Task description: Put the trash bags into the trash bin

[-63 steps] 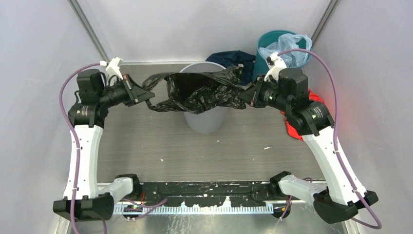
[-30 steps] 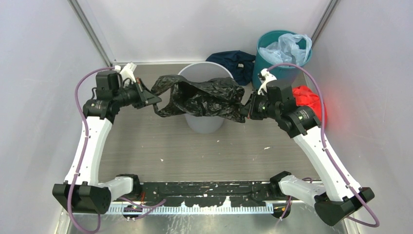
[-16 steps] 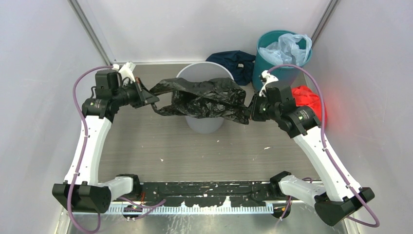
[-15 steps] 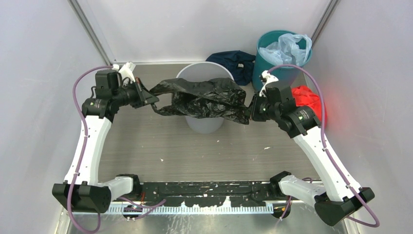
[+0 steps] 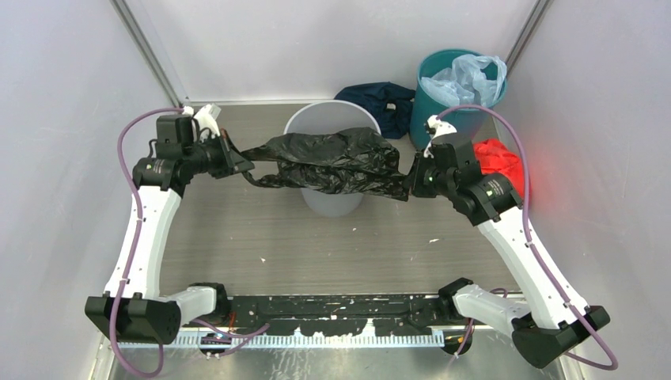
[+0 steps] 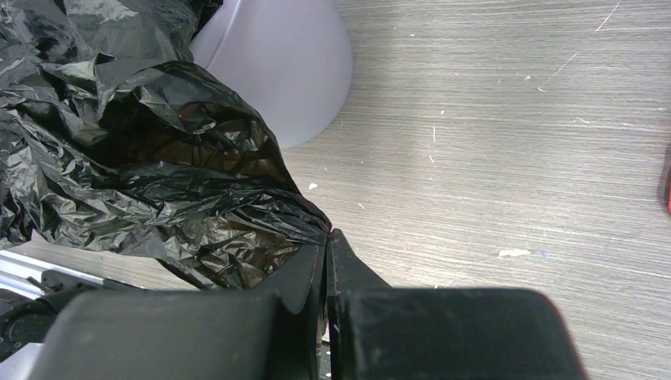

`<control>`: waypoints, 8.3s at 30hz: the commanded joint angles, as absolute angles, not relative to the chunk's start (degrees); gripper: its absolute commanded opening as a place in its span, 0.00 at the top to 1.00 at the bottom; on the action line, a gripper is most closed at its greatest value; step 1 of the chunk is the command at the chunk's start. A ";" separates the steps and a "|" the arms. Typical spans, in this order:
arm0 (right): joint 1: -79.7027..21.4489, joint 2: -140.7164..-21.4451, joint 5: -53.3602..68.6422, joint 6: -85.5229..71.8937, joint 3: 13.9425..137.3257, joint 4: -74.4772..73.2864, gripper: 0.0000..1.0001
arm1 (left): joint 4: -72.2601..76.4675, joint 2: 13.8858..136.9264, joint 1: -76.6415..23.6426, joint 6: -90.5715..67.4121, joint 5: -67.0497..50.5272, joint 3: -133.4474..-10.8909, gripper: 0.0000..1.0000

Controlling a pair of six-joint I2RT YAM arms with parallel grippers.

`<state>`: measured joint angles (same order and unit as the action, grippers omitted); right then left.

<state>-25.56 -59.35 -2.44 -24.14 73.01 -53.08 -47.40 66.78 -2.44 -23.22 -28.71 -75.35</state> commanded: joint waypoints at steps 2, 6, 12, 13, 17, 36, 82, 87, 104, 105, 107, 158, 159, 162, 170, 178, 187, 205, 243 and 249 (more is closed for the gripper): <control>-25.64 -57.06 -6.64 -23.11 74.88 -54.16 0.94 | -48.34 65.57 -1.24 -20.68 -24.68 -77.77 1.00; -25.62 -57.19 -8.63 -23.39 73.12 -52.88 0.94 | -48.25 66.10 -1.23 -20.18 -22.74 -77.21 1.00; -25.59 -58.58 -13.14 -25.17 69.91 -47.39 0.94 | -43.80 67.10 -1.23 -22.80 -23.98 -75.87 0.99; -25.58 -59.05 -13.71 -25.54 69.42 -46.07 0.94 | -42.42 67.59 -1.23 -23.78 -25.27 -75.57 0.98; -25.59 -62.22 -15.78 -26.06 68.39 -41.55 0.94 | -35.55 69.91 -1.39 -28.61 -30.26 -74.35 0.95; -25.61 -69.24 -16.53 -26.90 73.29 -33.77 0.94 | -28.67 76.62 -4.64 -31.65 -32.78 -74.04 0.88; -23.48 -81.52 -25.68 -23.59 66.55 -16.97 0.95 | -26.57 90.71 -11.33 -28.96 -23.32 -72.45 0.92; -23.48 -82.19 -25.19 -24.64 64.72 -16.04 0.95 | -26.15 91.24 -11.34 -28.82 -23.01 -71.78 0.92; -23.48 -77.45 -22.51 -29.77 55.80 -14.68 0.97 | -24.52 93.28 -11.34 -29.01 -21.39 -69.13 0.94; -23.48 -77.17 -22.22 -30.02 55.35 -14.68 0.97 | -24.35 93.54 -11.34 -29.14 -21.31 -68.95 0.94; -23.53 -76.64 -21.83 -30.51 54.52 -14.92 0.97 | -24.12 93.98 -11.34 -29.21 -21.24 -68.74 0.94; -27.22 -62.27 -23.49 -35.95 43.99 -21.14 0.98 | -30.00 101.84 -11.42 -27.97 -18.78 -85.76 0.95; -27.86 -62.17 -23.88 -36.35 44.29 -21.53 0.99 | -30.35 102.62 -11.28 -28.00 -18.54 -86.77 0.95; -30.33 -61.73 -25.12 -37.66 44.78 -22.01 0.99 | -31.99 105.30 -11.12 -27.83 -17.98 -90.58 0.95; -32.45 -63.38 -30.08 -36.20 46.45 -22.55 0.99 | -33.28 108.05 -10.81 -27.61 -17.59 -94.54 0.95; -25.90 -69.72 -28.05 -32.79 54.23 -20.44 0.99 | -28.38 106.45 -10.90 -28.41 -17.66 -84.57 0.95; -24.36 -72.69 -24.31 -31.56 57.37 -23.21 0.92 | -27.83 106.67 -10.82 -28.67 -18.42 -84.09 0.95; -24.20 -64.34 -20.72 -16.85 88.63 -46.56 0.49 | -37.65 110.44 -8.61 -26.56 -22.62 -101.59 0.88; -28.38 -91.82 -7.43 3.94 128.73 -61.61 0.48 | -40.16 123.74 -9.23 -29.34 -39.72 -130.01 0.82; -31.77 -96.73 -11.27 9.09 129.05 -61.57 0.49 | -42.97 129.40 -9.49 -29.94 -40.21 -137.94 0.83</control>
